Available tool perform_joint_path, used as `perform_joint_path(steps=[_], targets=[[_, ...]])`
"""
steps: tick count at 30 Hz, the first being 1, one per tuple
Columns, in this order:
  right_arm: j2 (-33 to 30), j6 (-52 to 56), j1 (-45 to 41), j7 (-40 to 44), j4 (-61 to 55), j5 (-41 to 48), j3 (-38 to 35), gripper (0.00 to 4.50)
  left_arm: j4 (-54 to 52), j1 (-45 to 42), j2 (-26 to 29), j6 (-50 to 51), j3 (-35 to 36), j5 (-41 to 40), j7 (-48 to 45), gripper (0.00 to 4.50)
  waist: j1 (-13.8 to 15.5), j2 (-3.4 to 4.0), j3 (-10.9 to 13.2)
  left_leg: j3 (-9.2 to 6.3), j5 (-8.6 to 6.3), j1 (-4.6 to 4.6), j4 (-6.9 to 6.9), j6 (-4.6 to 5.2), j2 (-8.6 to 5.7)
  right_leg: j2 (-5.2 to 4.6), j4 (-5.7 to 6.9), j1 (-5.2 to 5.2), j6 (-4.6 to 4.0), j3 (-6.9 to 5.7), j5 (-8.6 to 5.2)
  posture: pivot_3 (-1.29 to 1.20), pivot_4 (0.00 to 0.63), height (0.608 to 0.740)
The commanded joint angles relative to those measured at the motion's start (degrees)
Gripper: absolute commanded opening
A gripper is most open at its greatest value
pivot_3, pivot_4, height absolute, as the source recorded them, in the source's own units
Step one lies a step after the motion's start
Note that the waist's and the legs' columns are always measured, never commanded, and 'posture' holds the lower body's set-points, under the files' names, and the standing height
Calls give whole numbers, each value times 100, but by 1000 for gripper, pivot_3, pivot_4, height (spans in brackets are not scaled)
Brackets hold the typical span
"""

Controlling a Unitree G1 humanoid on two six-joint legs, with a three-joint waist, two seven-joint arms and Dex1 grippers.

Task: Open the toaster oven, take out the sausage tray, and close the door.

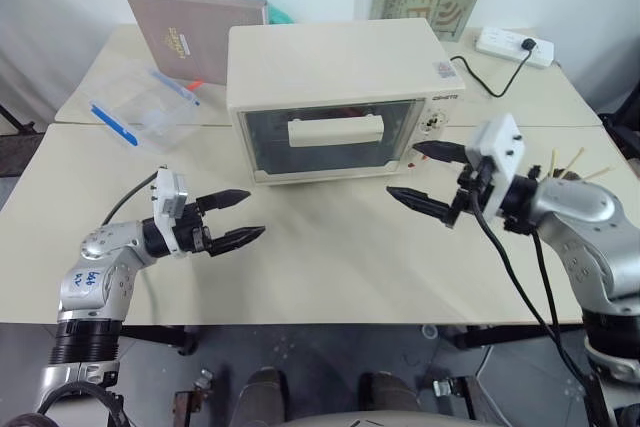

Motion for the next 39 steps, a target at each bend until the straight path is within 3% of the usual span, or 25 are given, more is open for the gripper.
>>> perform_joint_path(steps=[1,7,12,35,39], targets=[[175,-324,-448,242,468,-199,266,4486,-158,7,4,10,169,-157,43,4500,-1,0,0,1,0,-1,0,0,0,0,0,-2,0,0,0,0,150,740],[633,-971,-1246,574,1463,-576,589,4486,-487,306,5,67,348,-262,222,4500,-31,0,0,9,0,-3,-4,0,2,0,4,-12,0,3,0,0,150,740],[726,-1022,-1431,842,1441,-533,579,4486,-778,601,62,223,571,-425,409,4500,-31,0,0,17,0,-7,-7,-1,4,-1,5,-24,0,3,0,0,150,740],[761,-550,-648,1026,185,-457,784,4486,-607,294,221,785,1137,-786,921,4500,-187,0,0,84,-4,-9,-28,-4,21,0,19,-85,-2,23,1,0,150,740],[793,-584,-571,1022,161,-499,854,4500,-611,287,288,1068,1417,-1172,875,3622,-239,0,0,86,-4,-9,-26,-4,23,1,21,-84,-2,23,1,0,150,740]])
